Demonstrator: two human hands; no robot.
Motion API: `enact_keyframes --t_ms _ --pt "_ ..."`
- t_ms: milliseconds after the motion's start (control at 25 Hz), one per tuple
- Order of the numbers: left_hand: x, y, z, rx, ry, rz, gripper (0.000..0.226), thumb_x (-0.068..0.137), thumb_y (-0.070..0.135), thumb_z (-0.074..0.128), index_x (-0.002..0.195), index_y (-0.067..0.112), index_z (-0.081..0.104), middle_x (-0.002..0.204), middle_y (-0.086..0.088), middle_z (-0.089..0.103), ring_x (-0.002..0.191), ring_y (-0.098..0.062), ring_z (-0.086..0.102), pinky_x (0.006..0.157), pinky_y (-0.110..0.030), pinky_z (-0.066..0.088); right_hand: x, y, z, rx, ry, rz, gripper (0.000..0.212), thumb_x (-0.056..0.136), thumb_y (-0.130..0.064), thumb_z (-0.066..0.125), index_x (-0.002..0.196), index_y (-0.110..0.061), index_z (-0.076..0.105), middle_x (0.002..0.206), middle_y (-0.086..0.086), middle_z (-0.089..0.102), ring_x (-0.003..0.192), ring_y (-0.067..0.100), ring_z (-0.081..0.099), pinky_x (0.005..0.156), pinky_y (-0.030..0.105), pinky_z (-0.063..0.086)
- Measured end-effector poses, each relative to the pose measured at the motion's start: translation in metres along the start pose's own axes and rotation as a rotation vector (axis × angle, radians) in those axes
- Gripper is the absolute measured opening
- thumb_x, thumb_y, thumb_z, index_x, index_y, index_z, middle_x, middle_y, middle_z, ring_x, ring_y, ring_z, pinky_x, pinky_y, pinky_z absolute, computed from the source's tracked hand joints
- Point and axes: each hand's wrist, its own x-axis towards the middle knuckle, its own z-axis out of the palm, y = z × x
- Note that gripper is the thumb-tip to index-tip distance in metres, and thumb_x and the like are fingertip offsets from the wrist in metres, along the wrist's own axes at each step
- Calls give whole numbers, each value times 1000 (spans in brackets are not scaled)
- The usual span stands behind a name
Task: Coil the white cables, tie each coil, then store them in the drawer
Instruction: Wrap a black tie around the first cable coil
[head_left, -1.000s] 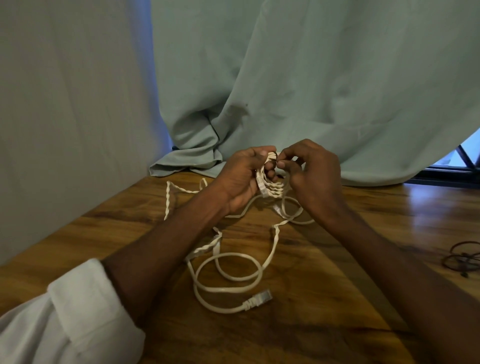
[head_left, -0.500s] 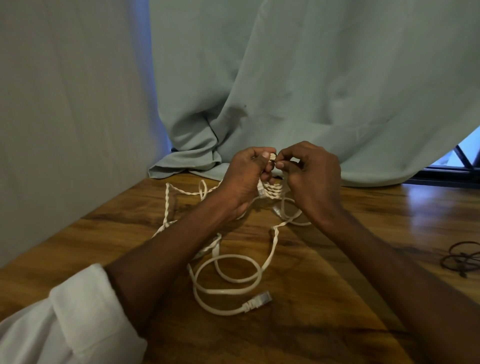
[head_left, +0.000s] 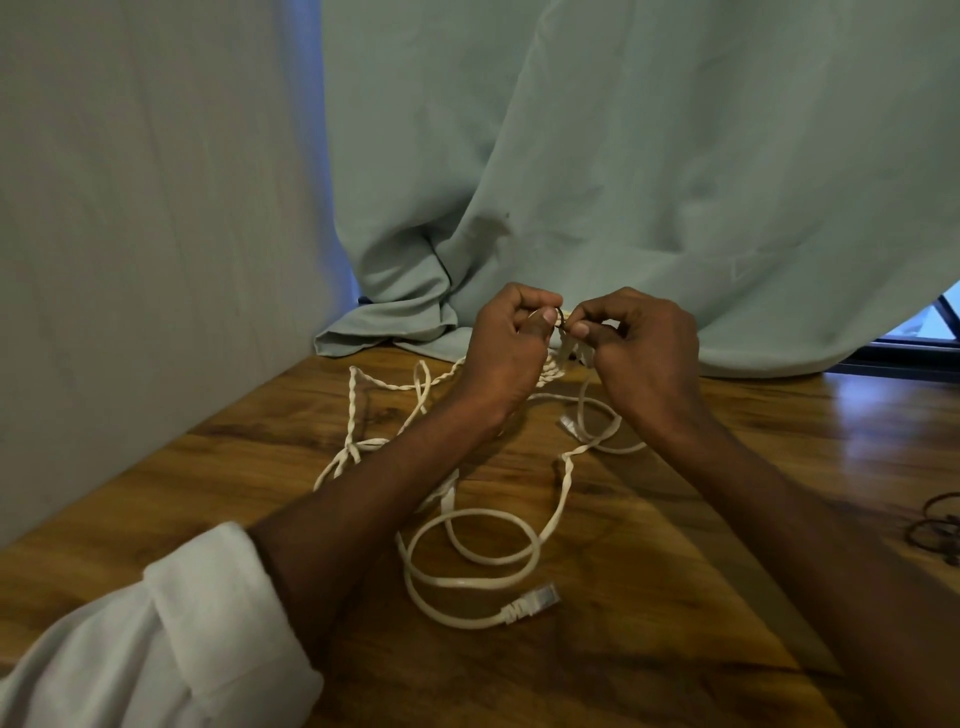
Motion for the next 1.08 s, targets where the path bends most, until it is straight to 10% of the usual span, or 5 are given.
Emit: enact_keyframes --t_ms 280,560,920,1080 --pt "-3 2 2 129 -43 129 12 103 9 59 108 14 69 102 3 71 98 -11 68 83 -34 59 4 -8 -7 278 50 299 14 89 -10 76 85 -22 81 88 -6 79 87 10 74 82 28 58" --pt "-5 8 1 121 -222 114 11 103 7 59 108 13 67 74 10 66 68 2 61 68 -20 51 7 -7 -10 415 92 473 18 87 -6 75 78 -20 79 77 -2 77 66 -2 69 64 19 50" --pt "-1 4 -5 -74 -285 -70 17 104 5 56 119 11 64 72 1 65 69 -14 61 74 -35 55 7 -4 -8 320 80 352 13 88 -11 77 82 -23 80 84 -5 77 83 10 73 87 38 61" --pt "3 8 -5 -389 -135 -324 20 107 5 51 119 2 67 75 -9 60 63 -14 59 73 -36 59 1 -1 -1 -92 -29 10 10 88 -18 79 96 -23 82 96 -6 66 94 17 61 76 36 51"
